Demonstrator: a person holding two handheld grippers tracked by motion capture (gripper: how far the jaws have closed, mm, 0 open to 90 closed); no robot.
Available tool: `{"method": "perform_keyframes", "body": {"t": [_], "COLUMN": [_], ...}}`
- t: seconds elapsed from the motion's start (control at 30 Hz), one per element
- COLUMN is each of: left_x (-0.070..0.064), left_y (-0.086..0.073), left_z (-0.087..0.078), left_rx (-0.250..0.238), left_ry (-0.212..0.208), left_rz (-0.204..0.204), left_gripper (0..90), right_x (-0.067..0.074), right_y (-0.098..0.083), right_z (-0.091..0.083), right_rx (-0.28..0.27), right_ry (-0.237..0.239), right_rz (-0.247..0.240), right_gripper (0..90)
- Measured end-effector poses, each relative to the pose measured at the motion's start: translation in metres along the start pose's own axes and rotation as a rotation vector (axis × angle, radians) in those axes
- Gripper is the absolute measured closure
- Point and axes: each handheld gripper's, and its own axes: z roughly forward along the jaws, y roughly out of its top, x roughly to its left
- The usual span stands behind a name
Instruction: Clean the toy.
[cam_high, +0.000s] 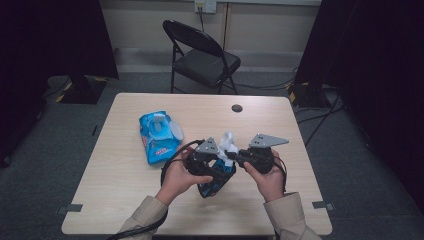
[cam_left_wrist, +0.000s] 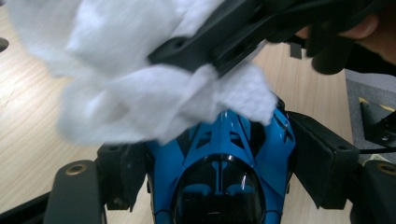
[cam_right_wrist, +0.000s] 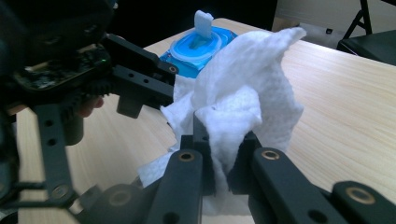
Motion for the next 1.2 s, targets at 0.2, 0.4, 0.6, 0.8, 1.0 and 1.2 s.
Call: {"method": "perform_keyframes", "body": {"t": [0.2, 0.4, 0.6, 0.8, 1.0, 1.2], "left_x": [-0.005, -0.004, 0.002, 0.012, 0.018, 0.016], "left_y": [0.001, -0.002, -0.003, -0.006, -0.005, -0.002], "left_z": [0.003, 0.006, 0.003, -0.005, -0.011, -0.015], "left_rx": [0.013, 0.008, -0.009, -0.010, -0.023, -0.016], "left_ry": [-0.007, -0.011, 0.005, 0.046, 0.071, 0.082], "left_rz": [0.015, 0.006, -0.008, -0.030, -0.050, -0.036], "left_gripper": [26.2, 26.2, 26.2, 26.3, 26.3, 26.3], "right_x": [0.000, -0.002, -0.005, -0.003, 0.009, 0.016], "right_y": [0.000, -0.002, -0.002, 0.006, 0.003, -0.006], "right_z": [0.007, 0.010, 0.002, -0.017, -0.021, -0.010], "right_rx": [0.036, 0.047, -0.010, -0.070, -0.062, -0.042], "right_ry": [-0.019, -0.017, -0.019, -0.013, 0.011, 0.003], "right_rz": [-0.023, -0.015, 0.007, 0.010, -0.019, -0.033], "right_gripper": [85.5, 85.4, 85.4, 85.4, 85.4, 85.2]}}
